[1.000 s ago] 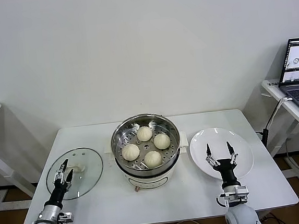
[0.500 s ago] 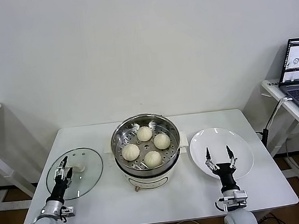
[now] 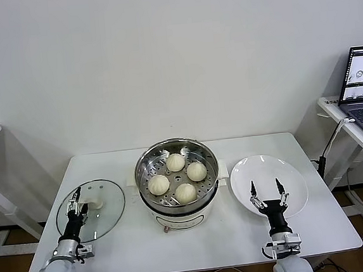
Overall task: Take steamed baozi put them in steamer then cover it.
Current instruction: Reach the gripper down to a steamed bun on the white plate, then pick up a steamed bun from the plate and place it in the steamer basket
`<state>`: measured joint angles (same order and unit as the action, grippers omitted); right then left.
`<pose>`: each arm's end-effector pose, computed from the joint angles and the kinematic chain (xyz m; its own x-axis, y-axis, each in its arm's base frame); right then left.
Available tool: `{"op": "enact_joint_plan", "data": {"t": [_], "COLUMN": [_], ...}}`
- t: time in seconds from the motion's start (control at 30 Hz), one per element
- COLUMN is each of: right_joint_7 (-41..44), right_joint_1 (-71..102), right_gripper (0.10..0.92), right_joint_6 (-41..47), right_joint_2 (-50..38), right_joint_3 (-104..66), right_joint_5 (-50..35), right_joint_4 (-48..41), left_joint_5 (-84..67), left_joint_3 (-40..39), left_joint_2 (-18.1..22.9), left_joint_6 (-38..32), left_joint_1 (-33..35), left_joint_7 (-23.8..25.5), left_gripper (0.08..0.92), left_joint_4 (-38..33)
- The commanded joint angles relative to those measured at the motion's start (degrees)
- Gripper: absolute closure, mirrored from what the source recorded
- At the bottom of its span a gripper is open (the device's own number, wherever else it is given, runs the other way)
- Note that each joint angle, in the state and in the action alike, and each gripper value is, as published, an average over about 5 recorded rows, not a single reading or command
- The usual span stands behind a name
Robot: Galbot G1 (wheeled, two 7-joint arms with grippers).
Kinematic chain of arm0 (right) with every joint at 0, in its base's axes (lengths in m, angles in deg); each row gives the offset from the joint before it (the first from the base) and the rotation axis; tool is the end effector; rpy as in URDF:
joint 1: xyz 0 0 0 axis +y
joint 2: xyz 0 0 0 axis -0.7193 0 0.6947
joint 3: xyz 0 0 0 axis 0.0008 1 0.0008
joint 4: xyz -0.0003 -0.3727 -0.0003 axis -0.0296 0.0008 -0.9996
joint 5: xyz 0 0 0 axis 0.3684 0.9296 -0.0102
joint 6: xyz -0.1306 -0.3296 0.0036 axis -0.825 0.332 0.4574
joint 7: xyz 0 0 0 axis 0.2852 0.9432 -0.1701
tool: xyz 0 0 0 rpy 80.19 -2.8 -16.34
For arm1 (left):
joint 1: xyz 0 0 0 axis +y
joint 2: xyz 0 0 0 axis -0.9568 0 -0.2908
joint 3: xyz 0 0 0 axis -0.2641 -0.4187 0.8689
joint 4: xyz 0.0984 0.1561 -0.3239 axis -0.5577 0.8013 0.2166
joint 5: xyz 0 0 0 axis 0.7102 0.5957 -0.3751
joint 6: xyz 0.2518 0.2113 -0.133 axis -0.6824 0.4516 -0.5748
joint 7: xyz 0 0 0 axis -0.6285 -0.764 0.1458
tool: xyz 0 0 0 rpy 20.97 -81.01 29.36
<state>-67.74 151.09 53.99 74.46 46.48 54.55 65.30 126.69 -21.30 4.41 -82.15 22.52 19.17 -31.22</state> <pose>0.2408 -0.0806 -0.4631 -0.9915 0.0481 -0.1212 0.0561 0.9964 -0.0640 0.2892 0.2059 -0.4717 -0.9987 -0.0400 0.0308 0.0331 -0.0577 0.9978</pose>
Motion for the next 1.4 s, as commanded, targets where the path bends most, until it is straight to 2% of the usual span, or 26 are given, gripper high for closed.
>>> {"op": "enact_joint_plan", "data": {"t": [0.03, 0.27, 0.37, 0.97, 1.03, 1.13, 1.4], "right_joint_7": [0.0, 0.0, -0.1, -0.2, -0.2, -0.2, -0.1], "right_joint_1": [0.1, 0.1, -0.1, -0.4, -0.4, -0.4, -0.3], "right_gripper": [0.203, 0.203, 0.203, 0.203, 0.203, 0.203, 0.203], "right_joint_6": [-0.1, -0.1, -0.1, -0.1, -0.1, -0.3, -0.5], "right_joint_2": [0.2, 0.4, 0.4, 0.7, 0.8, 1.0, 1.1], "right_joint_3": [-0.2, -0.3, -0.3, 0.0, 0.1, 0.0, -0.3], "right_joint_5": [0.2, 0.3, 0.3, 0.8, 0.9, 1.1, 1.3], "right_joint_4": [0.2, 0.2, 0.4, 0.7, 0.7, 0.8, 1.0], "left_joint_5": [0.2, 1.3, 1.8, 2.8, 1.5, -1.9, -11.7], "left_joint_3": [-0.2, -0.3, -0.3, 0.5, 1.0, 2.3, 9.5], "left_joint_2": [0.4, 0.6, 0.6, 0.9, 0.5, -0.9, -5.0], "left_joint_6": [0.5, 0.2, 0.2, -0.4, -0.3, 0.9, 6.2], "left_joint_1": [-1.0, -1.2, -1.3, -0.8, -0.1, 2.1, 9.0], "left_joint_7": [0.5, 0.9, 1.1, 1.2, 1.2, 1.8, 6.6], "left_gripper": [0.177, 0.186, 0.239, 0.759, 0.797, 0.812, 0.812], "left_joint_4": [1.4, 1.8, 2.2, 0.5, -2.0, -9.0, -35.0]}}
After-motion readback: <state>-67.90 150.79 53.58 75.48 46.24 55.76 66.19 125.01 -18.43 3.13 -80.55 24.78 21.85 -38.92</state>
